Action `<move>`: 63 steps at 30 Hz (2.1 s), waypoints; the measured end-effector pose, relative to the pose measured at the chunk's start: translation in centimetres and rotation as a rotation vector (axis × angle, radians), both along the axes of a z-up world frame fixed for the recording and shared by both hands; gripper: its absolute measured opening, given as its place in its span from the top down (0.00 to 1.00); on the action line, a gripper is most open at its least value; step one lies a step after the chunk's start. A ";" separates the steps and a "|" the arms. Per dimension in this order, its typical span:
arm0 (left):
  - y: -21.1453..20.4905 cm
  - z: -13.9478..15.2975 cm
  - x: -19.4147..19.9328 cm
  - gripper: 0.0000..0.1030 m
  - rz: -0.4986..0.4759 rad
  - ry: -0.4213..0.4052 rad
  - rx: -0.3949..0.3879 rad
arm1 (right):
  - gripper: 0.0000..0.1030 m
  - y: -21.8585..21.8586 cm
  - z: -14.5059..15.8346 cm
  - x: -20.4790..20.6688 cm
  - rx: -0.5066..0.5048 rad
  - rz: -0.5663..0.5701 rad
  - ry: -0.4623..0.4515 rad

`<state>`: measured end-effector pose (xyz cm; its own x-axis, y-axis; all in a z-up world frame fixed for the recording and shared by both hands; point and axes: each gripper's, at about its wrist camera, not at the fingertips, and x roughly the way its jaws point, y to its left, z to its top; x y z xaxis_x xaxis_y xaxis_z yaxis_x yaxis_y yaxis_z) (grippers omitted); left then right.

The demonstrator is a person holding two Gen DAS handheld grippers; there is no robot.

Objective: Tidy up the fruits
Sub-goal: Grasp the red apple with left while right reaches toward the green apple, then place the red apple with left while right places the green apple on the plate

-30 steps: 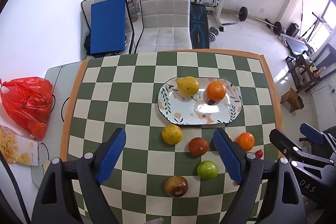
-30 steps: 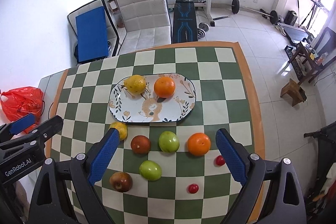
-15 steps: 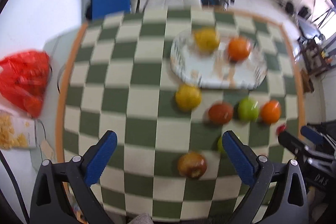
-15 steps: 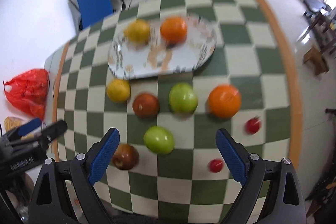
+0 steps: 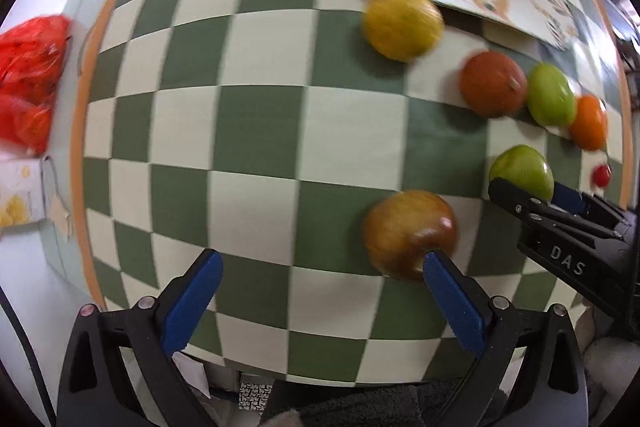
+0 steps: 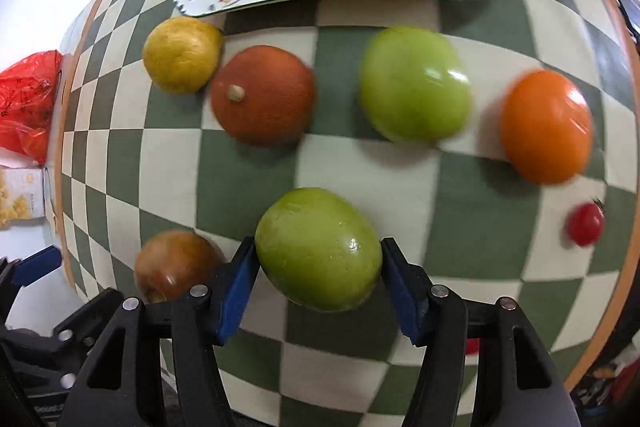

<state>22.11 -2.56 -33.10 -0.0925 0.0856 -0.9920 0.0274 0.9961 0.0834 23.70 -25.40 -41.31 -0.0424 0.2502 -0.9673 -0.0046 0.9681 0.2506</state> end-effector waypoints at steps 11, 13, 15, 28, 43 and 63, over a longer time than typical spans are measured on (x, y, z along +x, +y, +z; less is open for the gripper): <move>-7.7 -5.0 -0.2 0.37 -0.291 0.084 0.052 | 0.37 -5.2 -1.4 -3.3 0.042 -0.152 0.081; -7.9 -5.0 -0.3 0.38 -0.307 0.075 0.061 | 0.35 -5.5 -1.4 -3.2 0.054 -0.162 0.105; -7.6 -4.9 -0.2 0.38 -0.283 0.073 0.054 | 0.33 -5.6 -0.5 -3.1 0.047 -0.149 0.090; -6.5 -4.8 0.1 0.38 -0.190 0.066 0.016 | 0.40 -0.6 -0.7 -2.8 -0.124 0.162 0.033; -4.9 -0.9 1.0 0.38 -0.126 0.009 -0.066 | 0.41 -5.6 2.7 -1.5 0.127 -0.113 0.039; -1.2 0.7 23.5 0.38 0.115 0.019 -0.225 | 0.41 -2.8 2.8 18.1 0.187 -0.226 -0.080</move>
